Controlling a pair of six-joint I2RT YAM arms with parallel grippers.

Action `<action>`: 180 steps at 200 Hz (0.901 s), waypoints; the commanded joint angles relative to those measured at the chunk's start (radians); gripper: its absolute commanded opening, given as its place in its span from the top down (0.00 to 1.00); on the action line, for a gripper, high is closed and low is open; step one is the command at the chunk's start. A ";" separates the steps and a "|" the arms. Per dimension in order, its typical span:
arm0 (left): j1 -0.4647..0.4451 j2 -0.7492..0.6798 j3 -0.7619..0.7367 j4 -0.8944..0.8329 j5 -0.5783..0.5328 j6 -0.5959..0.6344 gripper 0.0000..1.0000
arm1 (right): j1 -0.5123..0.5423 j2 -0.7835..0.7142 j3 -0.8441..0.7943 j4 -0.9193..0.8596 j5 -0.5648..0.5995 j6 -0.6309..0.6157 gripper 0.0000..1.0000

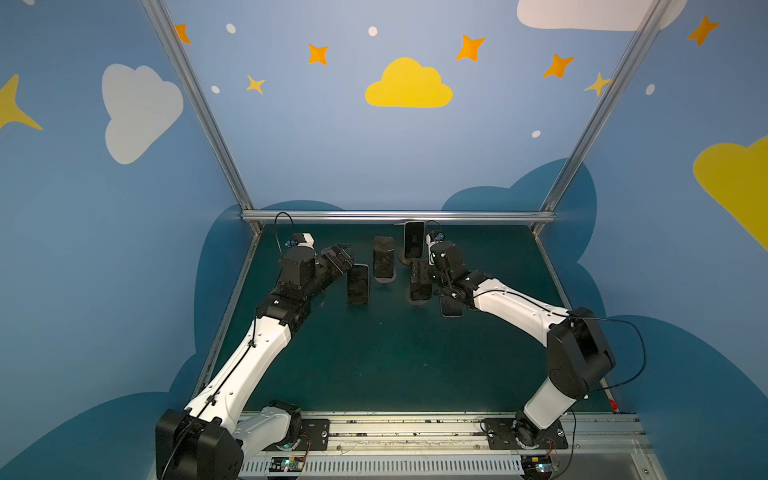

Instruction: Remove the phone from the phone stand

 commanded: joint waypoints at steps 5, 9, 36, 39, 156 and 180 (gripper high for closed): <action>-0.002 -0.001 0.008 0.032 0.012 -0.002 0.00 | 0.006 0.026 0.034 0.028 0.014 0.021 0.08; -0.004 -0.001 0.006 0.032 0.013 0.000 0.00 | 0.006 0.029 0.034 0.031 0.013 0.020 0.08; -0.006 0.003 0.004 0.034 0.008 0.002 0.00 | 0.006 0.037 0.033 0.033 0.033 0.028 0.08; -0.007 0.004 0.004 0.034 0.008 0.002 0.00 | 0.006 0.039 0.033 0.033 0.036 0.029 0.08; -0.033 0.036 0.000 0.049 0.023 0.012 0.00 | 0.010 0.097 0.056 0.008 0.057 0.094 0.20; -0.037 0.038 0.003 0.050 0.031 0.012 0.00 | 0.010 0.104 0.059 0.003 0.065 0.090 0.27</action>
